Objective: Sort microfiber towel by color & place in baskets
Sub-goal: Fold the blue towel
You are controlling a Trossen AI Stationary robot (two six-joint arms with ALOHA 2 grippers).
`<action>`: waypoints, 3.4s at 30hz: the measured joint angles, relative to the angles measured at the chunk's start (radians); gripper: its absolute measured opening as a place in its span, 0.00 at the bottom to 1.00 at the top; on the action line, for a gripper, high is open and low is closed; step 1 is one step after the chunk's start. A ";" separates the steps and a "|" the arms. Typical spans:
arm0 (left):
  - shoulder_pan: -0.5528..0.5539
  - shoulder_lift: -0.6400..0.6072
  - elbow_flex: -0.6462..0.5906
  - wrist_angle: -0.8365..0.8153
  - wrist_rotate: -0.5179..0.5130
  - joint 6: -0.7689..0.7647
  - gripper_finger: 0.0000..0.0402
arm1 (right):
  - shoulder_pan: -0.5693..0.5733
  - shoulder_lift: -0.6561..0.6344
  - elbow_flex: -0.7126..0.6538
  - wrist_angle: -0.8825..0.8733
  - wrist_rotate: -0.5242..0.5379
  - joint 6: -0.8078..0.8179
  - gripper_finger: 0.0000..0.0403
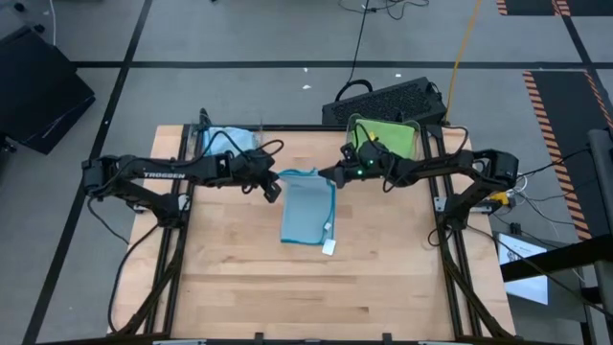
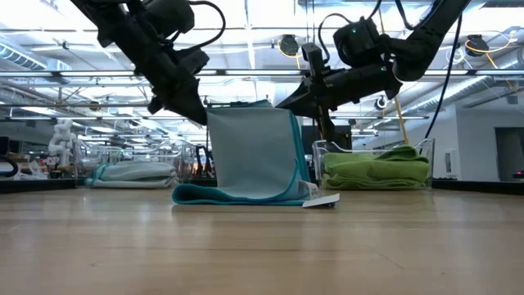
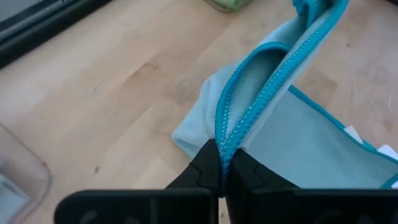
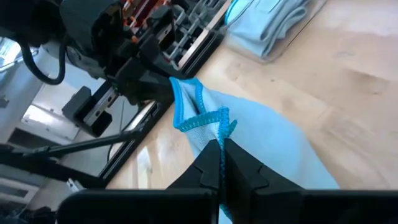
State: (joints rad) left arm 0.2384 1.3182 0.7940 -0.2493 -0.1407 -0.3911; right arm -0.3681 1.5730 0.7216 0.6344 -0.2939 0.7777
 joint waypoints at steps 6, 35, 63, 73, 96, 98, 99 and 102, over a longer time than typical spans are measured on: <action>-0.033 0.000 -0.001 -0.013 0.041 -0.029 0.02 | 0.030 0.000 0.000 -0.028 0.000 -0.001 0.00; -0.226 0.097 -0.001 -0.004 0.080 -0.116 0.02 | 0.207 -0.001 0.001 -0.222 -0.024 -0.049 0.00; -0.295 0.141 0.002 -0.044 0.088 -0.150 0.02 | 0.275 0.000 0.001 -0.269 -0.016 -0.116 0.00; -0.323 0.149 0.001 -0.050 0.087 -0.120 0.02 | 0.293 0.000 0.000 -0.259 -0.033 -0.130 0.05; -0.415 0.150 -0.001 -0.035 0.115 -0.144 0.60 | 0.289 0.000 -0.001 -0.291 -0.181 -0.054 0.46; -0.409 0.150 -0.001 -0.015 0.117 -0.173 0.58 | 0.289 0.000 -0.001 -0.267 -0.182 -0.024 0.46; -0.404 0.150 -0.001 0.005 0.118 -0.187 0.56 | 0.289 0.000 -0.001 -0.243 -0.180 -0.005 0.46; -0.387 0.150 -0.001 0.078 0.096 -0.218 0.47 | 0.295 0.000 0.000 -0.156 -0.131 0.051 0.46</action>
State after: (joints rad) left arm -0.1484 1.4677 0.7931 -0.1708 -0.0443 -0.6089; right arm -0.0734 1.5726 0.7218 0.4786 -0.4244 0.8284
